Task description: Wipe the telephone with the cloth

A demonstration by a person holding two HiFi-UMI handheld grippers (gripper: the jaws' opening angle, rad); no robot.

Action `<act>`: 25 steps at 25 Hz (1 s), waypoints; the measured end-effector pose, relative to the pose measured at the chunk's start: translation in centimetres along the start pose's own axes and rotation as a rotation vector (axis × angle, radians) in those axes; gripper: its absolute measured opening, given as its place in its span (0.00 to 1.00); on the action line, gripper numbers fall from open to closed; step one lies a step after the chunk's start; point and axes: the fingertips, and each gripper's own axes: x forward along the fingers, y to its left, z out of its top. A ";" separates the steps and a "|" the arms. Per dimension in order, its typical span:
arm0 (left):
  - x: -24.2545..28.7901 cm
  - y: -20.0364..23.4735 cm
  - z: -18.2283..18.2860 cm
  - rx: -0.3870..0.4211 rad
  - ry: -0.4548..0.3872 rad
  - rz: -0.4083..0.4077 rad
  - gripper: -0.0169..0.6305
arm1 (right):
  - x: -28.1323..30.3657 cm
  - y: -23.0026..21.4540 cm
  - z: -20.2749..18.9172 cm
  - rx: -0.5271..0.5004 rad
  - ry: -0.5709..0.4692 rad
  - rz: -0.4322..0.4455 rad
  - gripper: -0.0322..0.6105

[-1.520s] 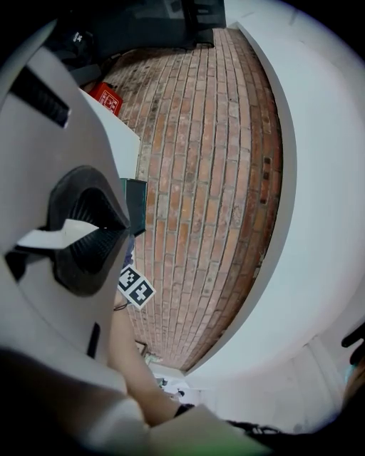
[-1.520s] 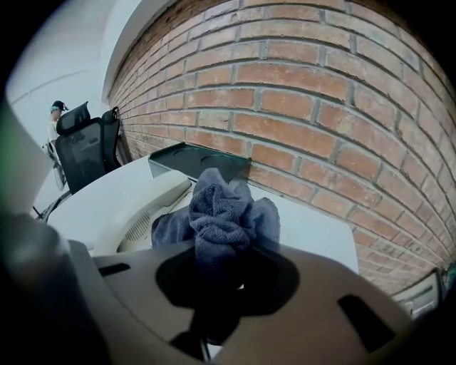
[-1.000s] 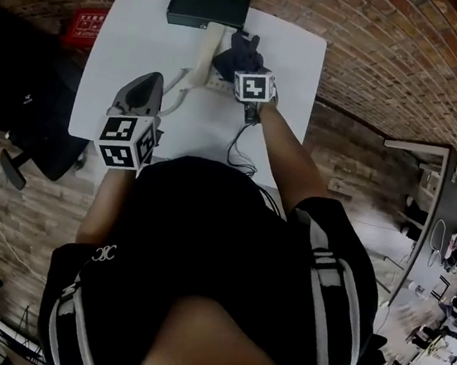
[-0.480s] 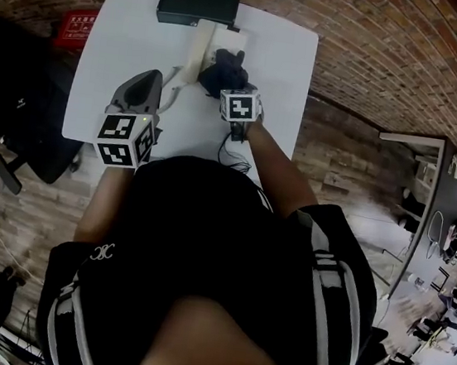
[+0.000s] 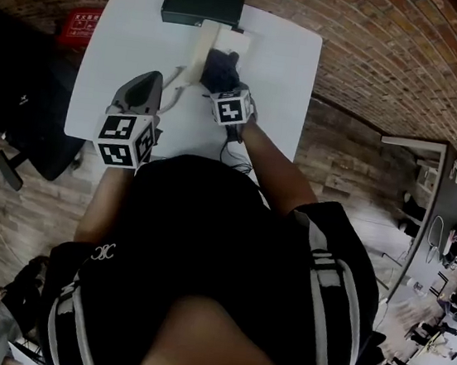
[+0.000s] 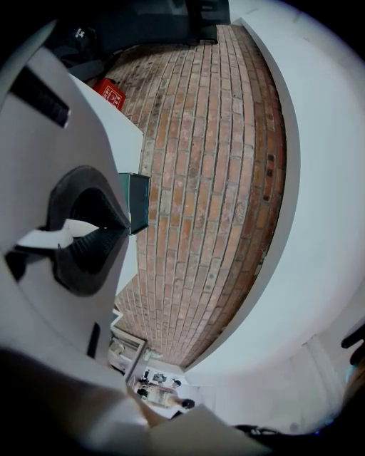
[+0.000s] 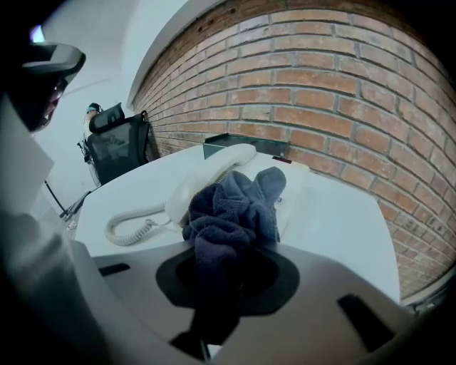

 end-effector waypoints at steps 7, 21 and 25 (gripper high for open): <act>-0.1 0.1 -0.1 -0.003 0.004 0.006 0.02 | 1.4 1.6 1.8 -0.044 0.019 0.047 0.12; -1.1 1.2 0.1 -0.012 -0.015 0.034 0.02 | 1.2 -7.5 7.7 0.177 -0.062 -0.121 0.13; -1.2 1.8 -0.2 -0.021 -0.016 0.041 0.02 | -1.7 -8.1 10.7 0.245 -0.197 -0.104 0.12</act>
